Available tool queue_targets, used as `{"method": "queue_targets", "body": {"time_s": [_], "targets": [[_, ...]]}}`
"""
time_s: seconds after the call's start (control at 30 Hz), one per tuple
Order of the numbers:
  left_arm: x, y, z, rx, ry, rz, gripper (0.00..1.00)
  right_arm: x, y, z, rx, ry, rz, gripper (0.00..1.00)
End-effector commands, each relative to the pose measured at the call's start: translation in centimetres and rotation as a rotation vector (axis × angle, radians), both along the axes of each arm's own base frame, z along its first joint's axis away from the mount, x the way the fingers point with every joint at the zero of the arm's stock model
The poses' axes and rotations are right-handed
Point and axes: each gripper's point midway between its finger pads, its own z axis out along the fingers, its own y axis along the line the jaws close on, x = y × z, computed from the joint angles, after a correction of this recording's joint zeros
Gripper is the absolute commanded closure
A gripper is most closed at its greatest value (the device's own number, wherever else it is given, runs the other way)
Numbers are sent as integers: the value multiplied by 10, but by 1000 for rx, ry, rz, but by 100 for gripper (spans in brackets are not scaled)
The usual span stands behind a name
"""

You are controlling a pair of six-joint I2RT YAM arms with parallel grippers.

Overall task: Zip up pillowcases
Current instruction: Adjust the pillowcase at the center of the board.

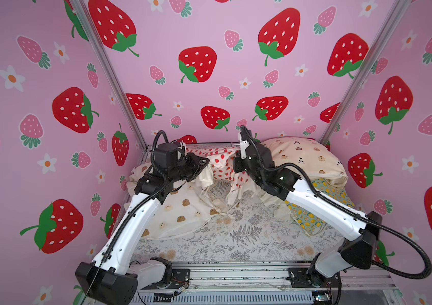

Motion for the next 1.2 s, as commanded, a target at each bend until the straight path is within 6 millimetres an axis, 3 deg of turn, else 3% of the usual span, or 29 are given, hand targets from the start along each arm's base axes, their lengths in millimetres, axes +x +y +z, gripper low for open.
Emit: {"method": "queue_targets", "body": {"time_s": [0.0,0.13,0.23,0.33,0.47,0.6,0.73,0.87,1.0,1.1,1.17], "targets": [[25,-37,33,31,-140,-58,78,5,-54,45,8,-74,-122,100],[46,-96,46,36,-208,-155,63,14,-127,49,42,-44,-295,100],[53,-133,37,33,-209,-245,50,28,-178,18,52,41,-419,100],[63,-138,13,92,-185,-242,41,53,-205,-35,76,200,-451,100],[61,-122,-9,194,-175,-211,35,78,-223,-92,32,318,-501,100],[42,-108,-22,263,-171,-222,35,88,-219,-126,15,377,-494,100],[13,-102,-42,309,-148,-262,35,93,-199,-131,61,384,-414,100],[-35,-112,-55,328,-166,-319,38,99,-189,-118,64,354,-404,100],[-89,-141,-97,352,-124,-461,44,100,-178,-100,126,330,-368,100],[-112,-153,-119,365,-116,-519,49,96,-164,-88,151,309,-323,100],[-117,-153,-134,404,-111,-515,49,92,-150,-76,159,286,-275,100]]}}
